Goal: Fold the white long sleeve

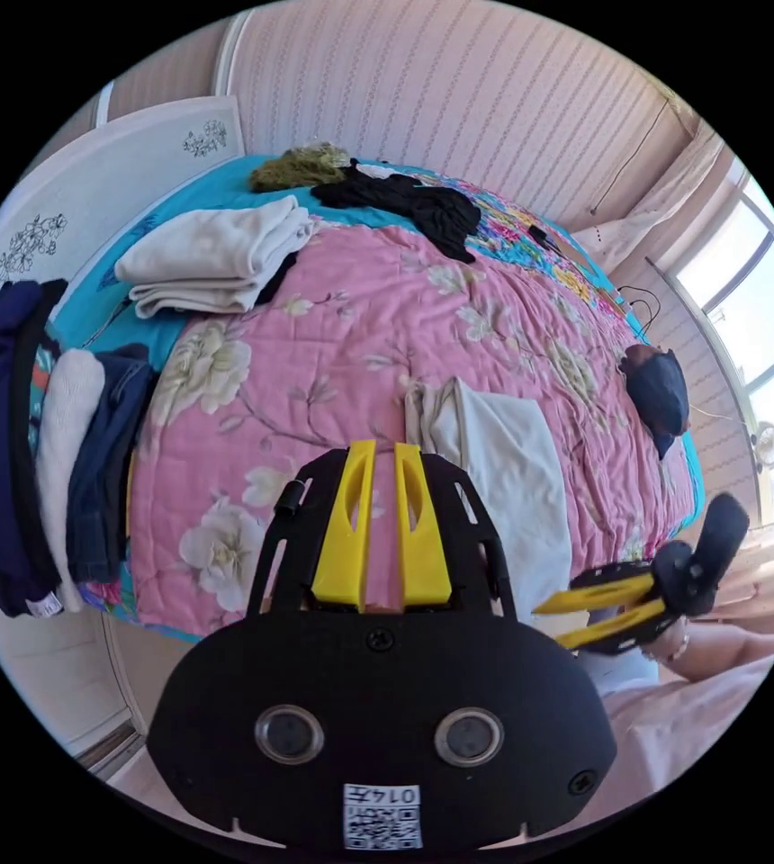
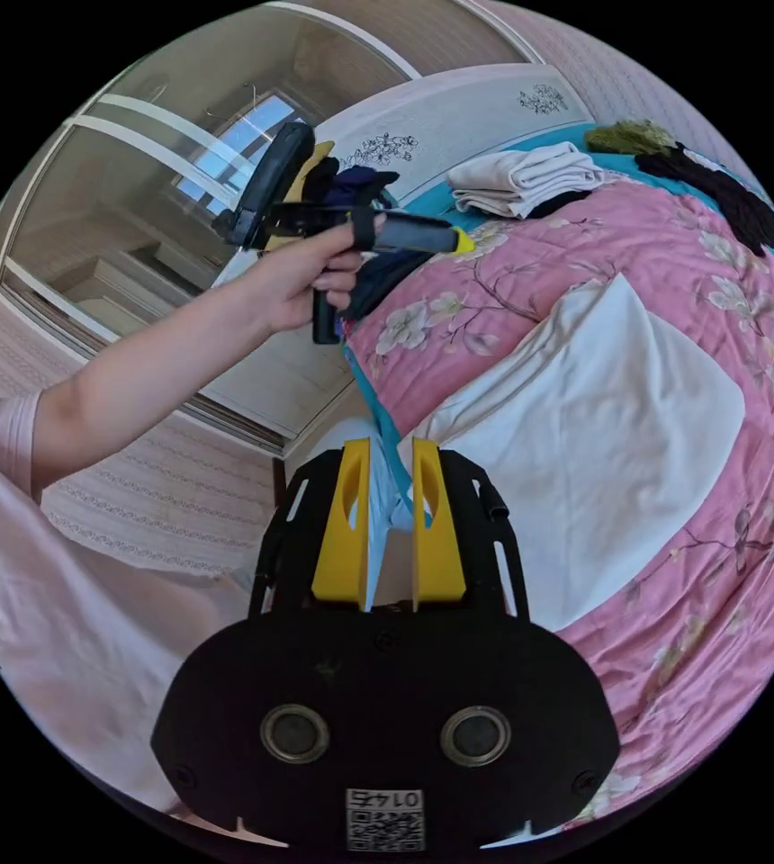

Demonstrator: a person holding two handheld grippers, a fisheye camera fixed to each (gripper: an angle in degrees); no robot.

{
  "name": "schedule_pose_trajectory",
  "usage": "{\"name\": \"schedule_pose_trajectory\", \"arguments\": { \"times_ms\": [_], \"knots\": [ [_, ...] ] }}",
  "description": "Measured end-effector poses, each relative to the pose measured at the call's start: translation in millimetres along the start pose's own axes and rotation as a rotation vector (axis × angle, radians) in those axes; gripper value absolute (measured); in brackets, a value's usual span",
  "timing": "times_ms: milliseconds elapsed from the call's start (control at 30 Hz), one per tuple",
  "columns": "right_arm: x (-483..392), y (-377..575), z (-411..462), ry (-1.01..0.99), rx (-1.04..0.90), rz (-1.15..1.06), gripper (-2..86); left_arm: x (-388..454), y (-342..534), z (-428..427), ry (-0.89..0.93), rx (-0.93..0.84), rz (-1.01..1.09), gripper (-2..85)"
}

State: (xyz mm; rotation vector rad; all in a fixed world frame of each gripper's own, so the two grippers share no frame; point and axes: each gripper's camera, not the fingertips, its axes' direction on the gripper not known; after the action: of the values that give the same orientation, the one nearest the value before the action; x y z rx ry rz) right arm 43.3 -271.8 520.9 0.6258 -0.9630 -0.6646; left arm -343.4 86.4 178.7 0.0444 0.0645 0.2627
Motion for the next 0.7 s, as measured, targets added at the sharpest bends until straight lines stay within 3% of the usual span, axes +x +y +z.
{"name": "schedule_pose_trajectory", "arguments": {
  "times_ms": [233,500,700],
  "knots": [
    [77,-97,13,0.247,-0.025,0.087,7.3,8,129,12,0.115,-0.041,-0.029,6.2],
    [160,-217,99,0.447,-0.135,0.228,8.7,15,144,52,0.097,-0.145,-0.018,6.9],
    [187,-258,147,0.438,-0.236,0.177,0.8,0,154,24,0.180,-0.107,-0.004,1.3]
  ]
}}
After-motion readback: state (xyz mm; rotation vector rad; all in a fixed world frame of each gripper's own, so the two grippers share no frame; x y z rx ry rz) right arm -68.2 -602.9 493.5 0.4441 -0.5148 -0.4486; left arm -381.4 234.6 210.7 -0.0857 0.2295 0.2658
